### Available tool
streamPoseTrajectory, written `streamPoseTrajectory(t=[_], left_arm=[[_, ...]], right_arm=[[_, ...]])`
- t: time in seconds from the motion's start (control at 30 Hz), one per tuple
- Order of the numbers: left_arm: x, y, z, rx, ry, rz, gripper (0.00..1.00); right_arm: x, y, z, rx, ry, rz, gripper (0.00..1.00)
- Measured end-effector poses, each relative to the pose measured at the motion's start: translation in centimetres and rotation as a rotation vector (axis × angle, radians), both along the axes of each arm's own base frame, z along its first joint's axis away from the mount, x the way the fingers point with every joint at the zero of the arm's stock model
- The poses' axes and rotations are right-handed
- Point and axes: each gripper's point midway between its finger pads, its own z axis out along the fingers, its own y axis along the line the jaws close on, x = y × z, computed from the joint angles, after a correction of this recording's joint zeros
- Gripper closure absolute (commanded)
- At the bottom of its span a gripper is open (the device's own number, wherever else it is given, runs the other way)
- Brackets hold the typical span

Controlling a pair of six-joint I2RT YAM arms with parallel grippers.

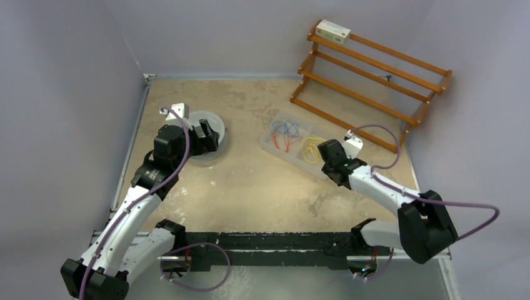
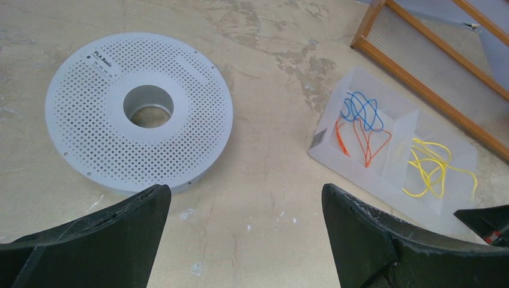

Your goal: Wrap the cables

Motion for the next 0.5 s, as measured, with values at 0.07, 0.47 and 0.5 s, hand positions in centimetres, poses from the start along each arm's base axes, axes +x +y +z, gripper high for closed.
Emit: streamPoseTrajectory(t=[0.07, 0.47, 0.5], left_arm=[[0.0, 0.0, 0.0, -0.001, 0.001, -0.002, 0.04], [0.3, -0.3, -0.8, 0.003, 0.028, -0.009, 0.04], [0.3, -0.3, -0.8, 0.003, 0.029, -0.008, 0.04]], right_arm=[[-1.0, -0.6, 0.1, 0.005, 0.002, -0.027, 1.0], [-1.6, -1.0, 1.2, 0.067, -0.04, -0.11, 0.56], [-1.6, -1.0, 1.3, 0.07, -0.044, -0.111, 0.56]])
